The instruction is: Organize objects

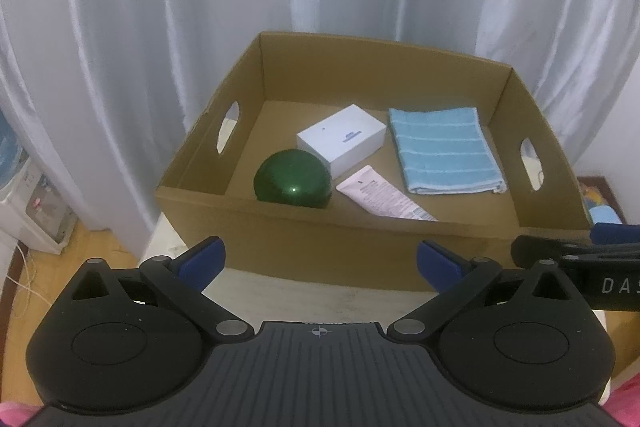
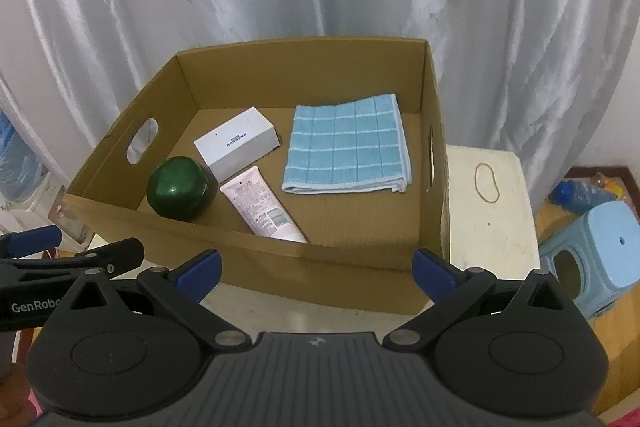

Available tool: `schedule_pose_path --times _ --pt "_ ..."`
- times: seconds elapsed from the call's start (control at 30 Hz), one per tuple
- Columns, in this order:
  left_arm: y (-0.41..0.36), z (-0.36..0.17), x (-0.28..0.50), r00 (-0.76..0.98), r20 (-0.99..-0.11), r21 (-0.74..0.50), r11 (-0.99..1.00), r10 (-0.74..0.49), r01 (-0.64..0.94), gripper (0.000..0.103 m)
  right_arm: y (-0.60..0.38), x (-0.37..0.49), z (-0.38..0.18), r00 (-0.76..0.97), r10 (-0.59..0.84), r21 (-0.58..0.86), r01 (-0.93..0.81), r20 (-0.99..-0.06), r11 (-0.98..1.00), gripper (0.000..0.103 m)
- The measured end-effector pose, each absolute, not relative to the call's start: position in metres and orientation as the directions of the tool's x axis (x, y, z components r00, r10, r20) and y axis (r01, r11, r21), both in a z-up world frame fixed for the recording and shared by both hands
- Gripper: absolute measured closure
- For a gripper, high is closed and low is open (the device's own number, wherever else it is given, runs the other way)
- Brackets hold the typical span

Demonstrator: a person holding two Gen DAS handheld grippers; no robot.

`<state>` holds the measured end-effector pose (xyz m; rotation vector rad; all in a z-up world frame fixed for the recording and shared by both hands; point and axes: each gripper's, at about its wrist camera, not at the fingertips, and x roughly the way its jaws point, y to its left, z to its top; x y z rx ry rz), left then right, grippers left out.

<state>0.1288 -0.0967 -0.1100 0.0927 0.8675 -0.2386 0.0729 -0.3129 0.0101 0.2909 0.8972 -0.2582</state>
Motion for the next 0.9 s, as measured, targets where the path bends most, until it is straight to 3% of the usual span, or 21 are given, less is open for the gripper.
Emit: schedule_pose_path --times 0.9 --pt "-0.0967 -0.1012 0.1243 0.638 -0.751 -0.017 0.97 -0.172 0.242 0.001 -0.315 0.0698 0.0187 0.61 -0.1 0.148 0.343 -0.786 0.927 0.0"
